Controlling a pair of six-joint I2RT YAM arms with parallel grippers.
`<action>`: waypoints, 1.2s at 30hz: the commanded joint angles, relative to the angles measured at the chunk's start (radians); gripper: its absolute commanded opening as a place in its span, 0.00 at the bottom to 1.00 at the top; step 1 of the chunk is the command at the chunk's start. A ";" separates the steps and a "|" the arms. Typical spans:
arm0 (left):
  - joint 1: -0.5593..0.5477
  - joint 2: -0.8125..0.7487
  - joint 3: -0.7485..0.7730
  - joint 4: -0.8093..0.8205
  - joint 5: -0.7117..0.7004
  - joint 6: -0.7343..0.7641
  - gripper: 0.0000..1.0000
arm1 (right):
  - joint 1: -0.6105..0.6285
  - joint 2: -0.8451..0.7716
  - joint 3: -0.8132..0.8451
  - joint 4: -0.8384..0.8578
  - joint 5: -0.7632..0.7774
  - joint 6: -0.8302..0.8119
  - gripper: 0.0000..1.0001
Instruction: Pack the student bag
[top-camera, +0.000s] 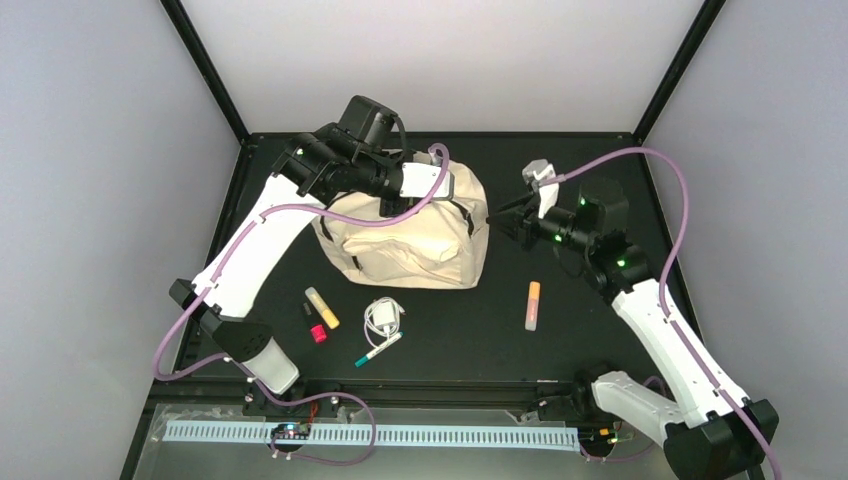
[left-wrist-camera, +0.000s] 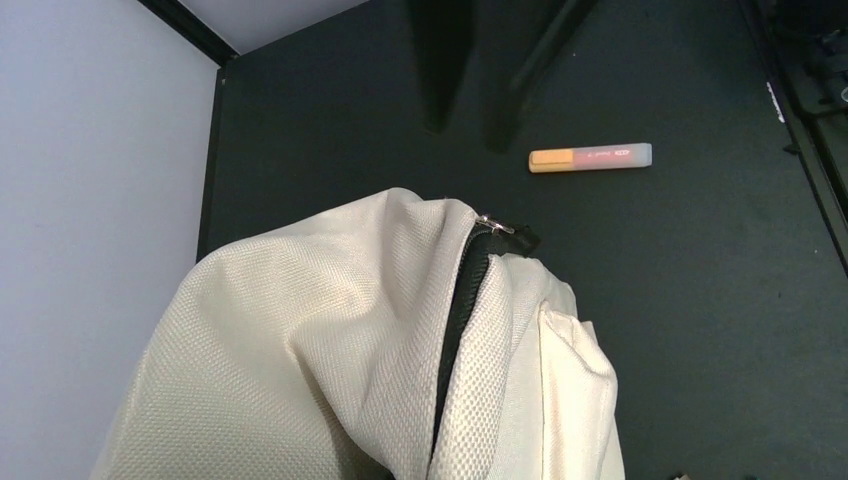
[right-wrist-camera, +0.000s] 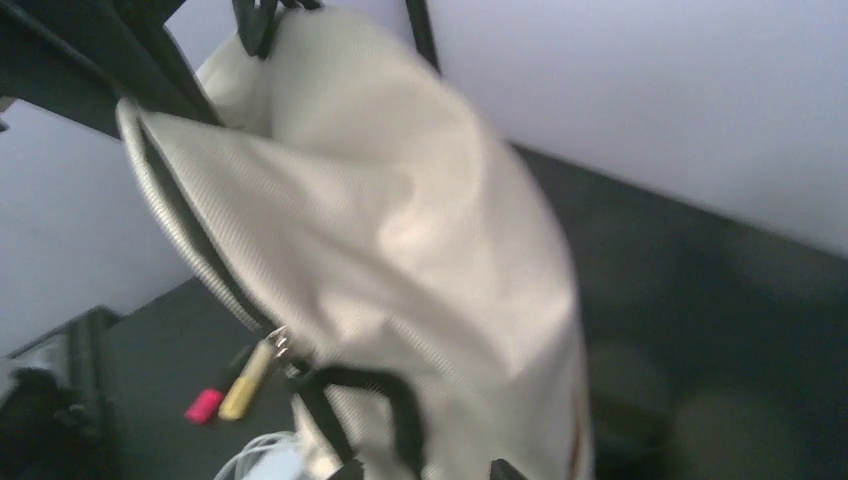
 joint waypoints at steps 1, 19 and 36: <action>-0.003 -0.065 0.014 -0.002 0.052 0.002 0.02 | 0.003 0.059 0.059 0.053 0.125 -0.091 0.45; -0.004 -0.111 0.007 -0.077 0.019 -0.086 0.48 | 0.022 0.170 0.002 0.180 -0.189 -0.098 0.02; -0.162 -0.073 -0.012 -0.001 -0.358 -0.090 0.98 | 0.022 0.043 -0.046 0.168 -0.256 -0.123 0.01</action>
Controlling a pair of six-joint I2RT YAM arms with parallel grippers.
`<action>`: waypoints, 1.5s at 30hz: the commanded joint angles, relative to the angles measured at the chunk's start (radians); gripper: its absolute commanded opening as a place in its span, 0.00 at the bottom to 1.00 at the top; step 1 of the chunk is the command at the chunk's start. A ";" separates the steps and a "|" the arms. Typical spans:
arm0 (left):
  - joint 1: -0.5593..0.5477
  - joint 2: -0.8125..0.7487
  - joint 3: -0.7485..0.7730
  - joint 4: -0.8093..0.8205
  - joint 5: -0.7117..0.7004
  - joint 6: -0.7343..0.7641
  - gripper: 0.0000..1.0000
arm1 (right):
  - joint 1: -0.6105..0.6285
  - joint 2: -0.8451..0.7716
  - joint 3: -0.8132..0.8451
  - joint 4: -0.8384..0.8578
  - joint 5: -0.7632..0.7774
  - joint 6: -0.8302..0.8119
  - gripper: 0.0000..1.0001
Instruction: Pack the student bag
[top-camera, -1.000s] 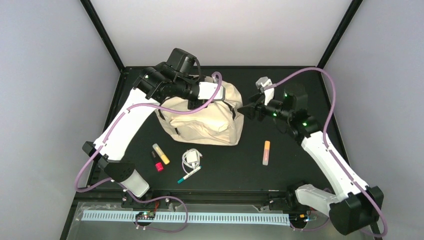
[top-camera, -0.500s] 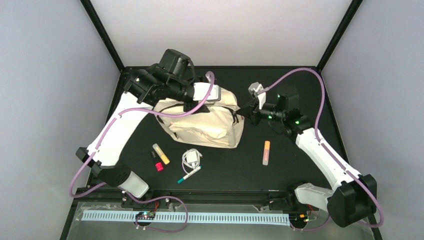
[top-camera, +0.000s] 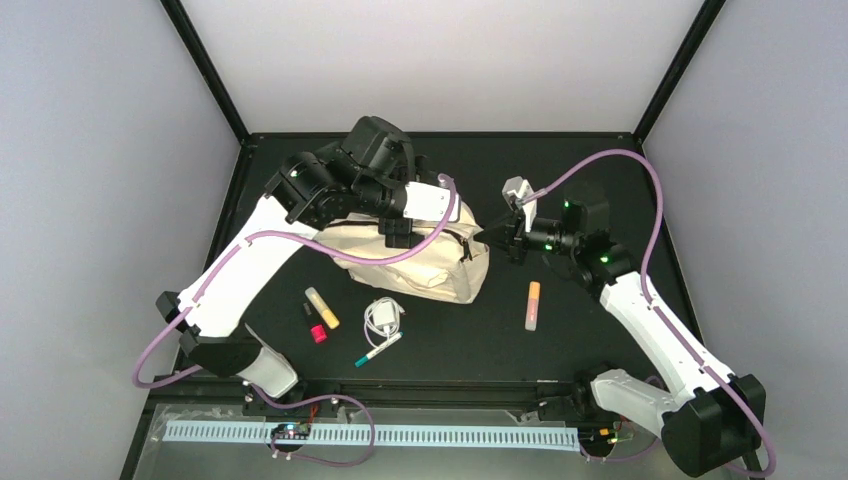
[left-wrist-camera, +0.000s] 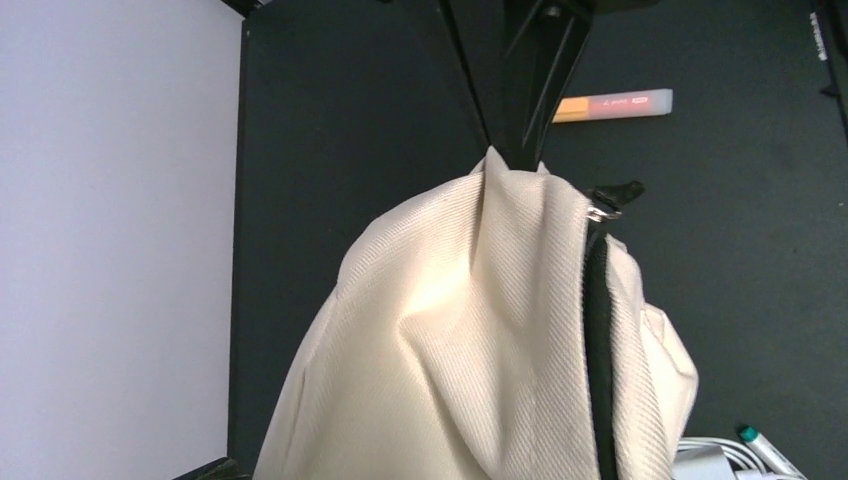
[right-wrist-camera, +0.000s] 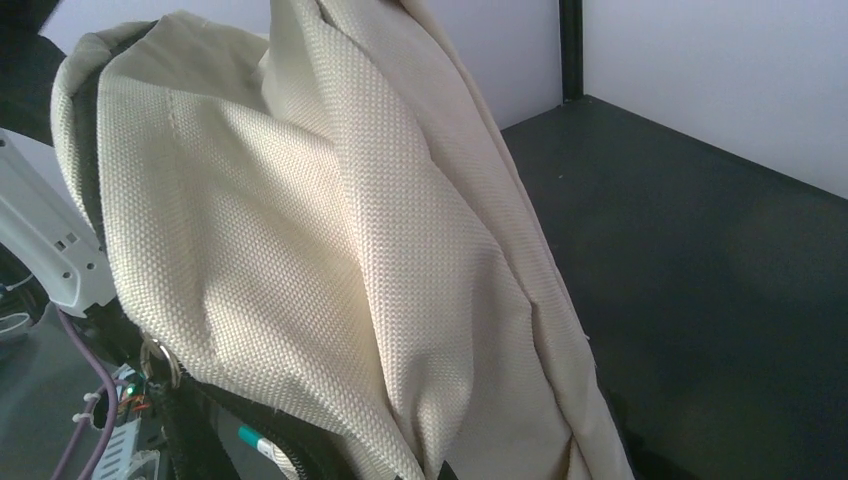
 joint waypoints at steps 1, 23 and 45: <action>-0.018 0.020 -0.013 0.069 -0.100 -0.026 0.98 | 0.005 -0.041 0.008 0.072 -0.026 -0.008 0.01; 0.162 0.126 0.241 -0.120 0.044 -0.125 0.99 | 0.005 -0.011 0.040 0.022 0.034 -0.027 0.01; 0.161 0.035 0.109 -0.045 0.156 -0.095 0.02 | 0.018 -0.243 0.001 -0.081 0.117 0.130 0.47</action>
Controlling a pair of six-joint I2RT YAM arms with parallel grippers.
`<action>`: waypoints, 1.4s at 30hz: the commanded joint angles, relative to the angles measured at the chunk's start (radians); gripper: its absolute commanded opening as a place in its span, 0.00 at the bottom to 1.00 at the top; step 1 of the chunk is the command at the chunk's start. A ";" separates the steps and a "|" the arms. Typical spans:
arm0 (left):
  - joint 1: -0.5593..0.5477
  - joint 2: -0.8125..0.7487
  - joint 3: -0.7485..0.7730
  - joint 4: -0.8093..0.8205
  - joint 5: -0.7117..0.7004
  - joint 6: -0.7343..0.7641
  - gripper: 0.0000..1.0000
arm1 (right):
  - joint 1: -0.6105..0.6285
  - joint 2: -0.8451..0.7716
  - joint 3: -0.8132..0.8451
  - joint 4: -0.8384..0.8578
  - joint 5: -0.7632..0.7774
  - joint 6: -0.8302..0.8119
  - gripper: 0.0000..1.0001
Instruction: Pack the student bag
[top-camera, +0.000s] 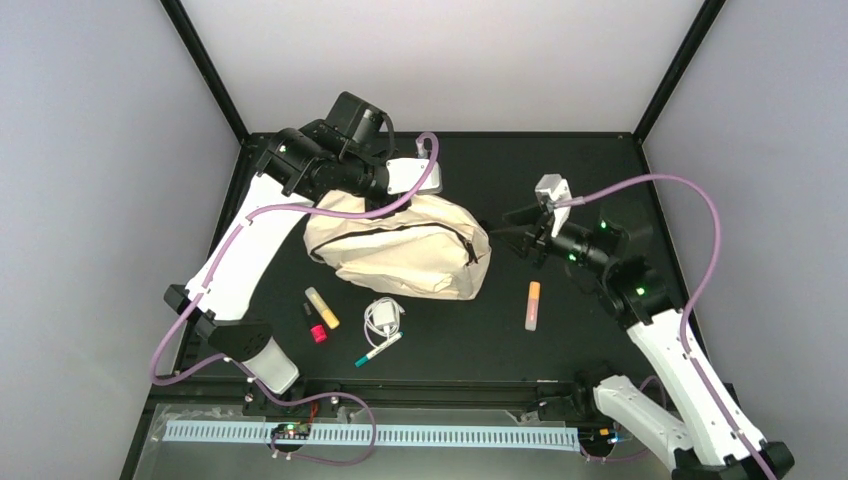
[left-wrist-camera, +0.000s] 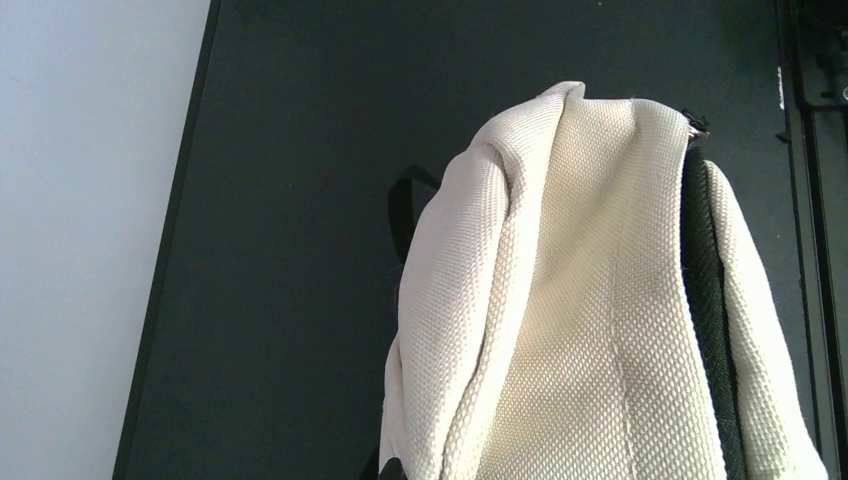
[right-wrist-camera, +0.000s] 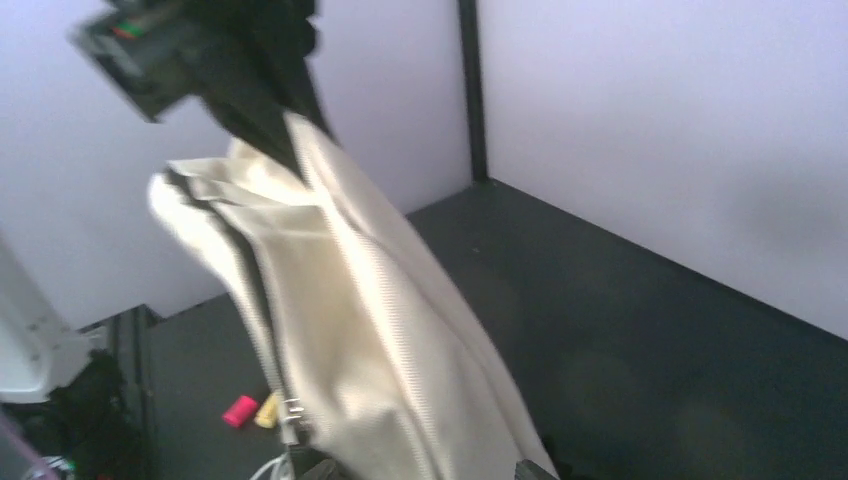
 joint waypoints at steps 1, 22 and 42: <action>-0.001 -0.048 0.016 0.062 0.004 -0.023 0.02 | 0.035 -0.040 -0.063 0.050 -0.143 0.106 0.45; -0.001 -0.061 -0.009 0.075 -0.003 -0.031 0.02 | 0.208 -0.018 -0.208 0.276 0.014 0.252 0.19; -0.001 -0.068 -0.011 0.071 0.023 -0.030 0.02 | 0.209 0.065 -0.225 0.269 0.159 0.262 0.02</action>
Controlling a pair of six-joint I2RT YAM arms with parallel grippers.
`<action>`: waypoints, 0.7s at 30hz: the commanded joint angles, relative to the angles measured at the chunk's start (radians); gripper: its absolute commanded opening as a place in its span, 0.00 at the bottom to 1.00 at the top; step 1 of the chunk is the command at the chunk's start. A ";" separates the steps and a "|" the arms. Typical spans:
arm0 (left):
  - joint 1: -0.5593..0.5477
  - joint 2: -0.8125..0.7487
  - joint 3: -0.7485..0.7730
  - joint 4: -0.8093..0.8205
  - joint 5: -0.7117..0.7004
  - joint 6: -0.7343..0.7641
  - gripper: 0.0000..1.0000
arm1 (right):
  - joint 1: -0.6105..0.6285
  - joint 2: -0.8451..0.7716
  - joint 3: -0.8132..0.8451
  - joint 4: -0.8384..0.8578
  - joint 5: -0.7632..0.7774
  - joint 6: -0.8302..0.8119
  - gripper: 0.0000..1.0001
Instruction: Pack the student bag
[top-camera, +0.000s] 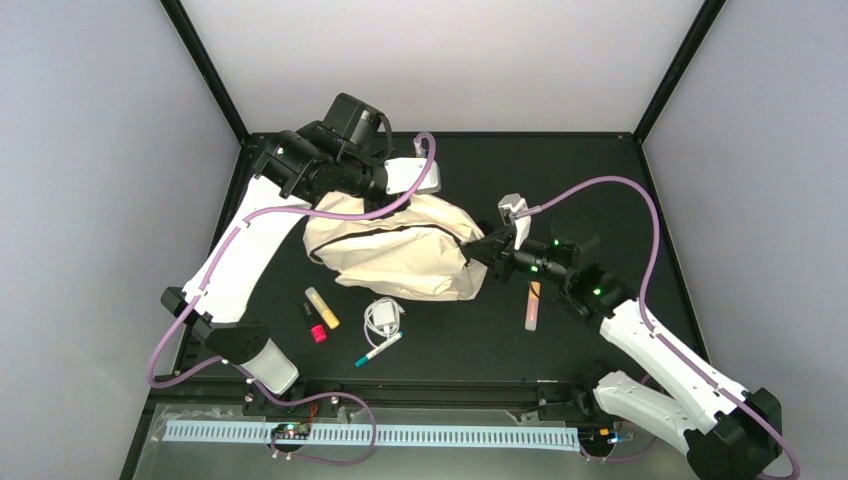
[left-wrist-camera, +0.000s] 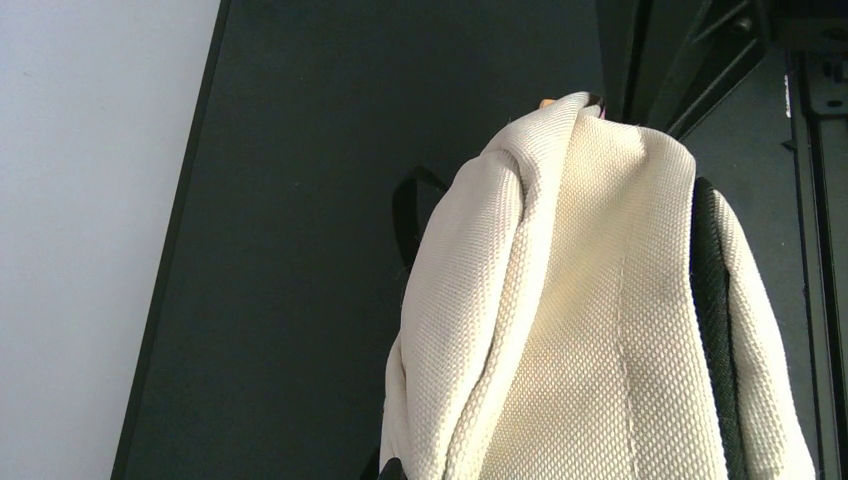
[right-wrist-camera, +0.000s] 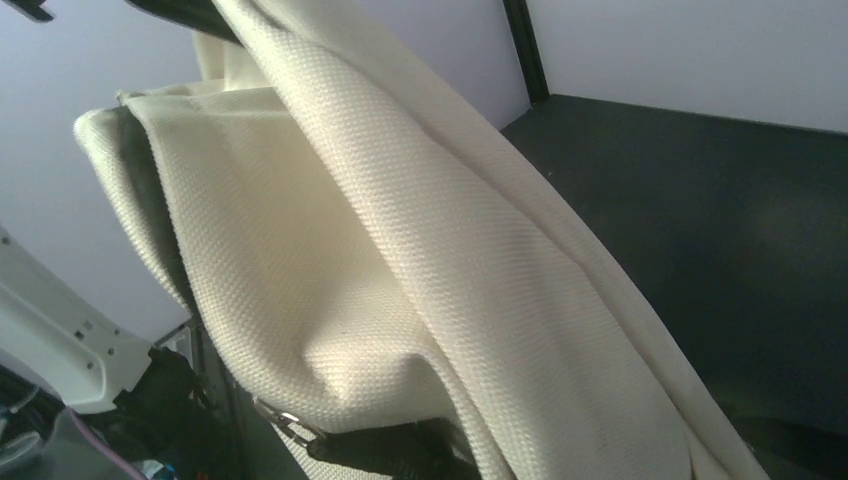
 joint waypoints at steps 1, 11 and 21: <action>-0.001 -0.050 0.020 0.046 0.029 -0.011 0.02 | 0.006 -0.003 -0.016 -0.002 0.081 -0.009 0.01; 0.024 -0.063 0.062 0.039 0.038 -0.010 0.02 | 0.004 0.012 -0.083 -0.111 0.130 -0.076 0.01; 0.065 -0.058 0.014 0.073 0.044 -0.007 0.02 | 0.004 -0.052 -0.054 -0.146 0.071 -0.084 0.01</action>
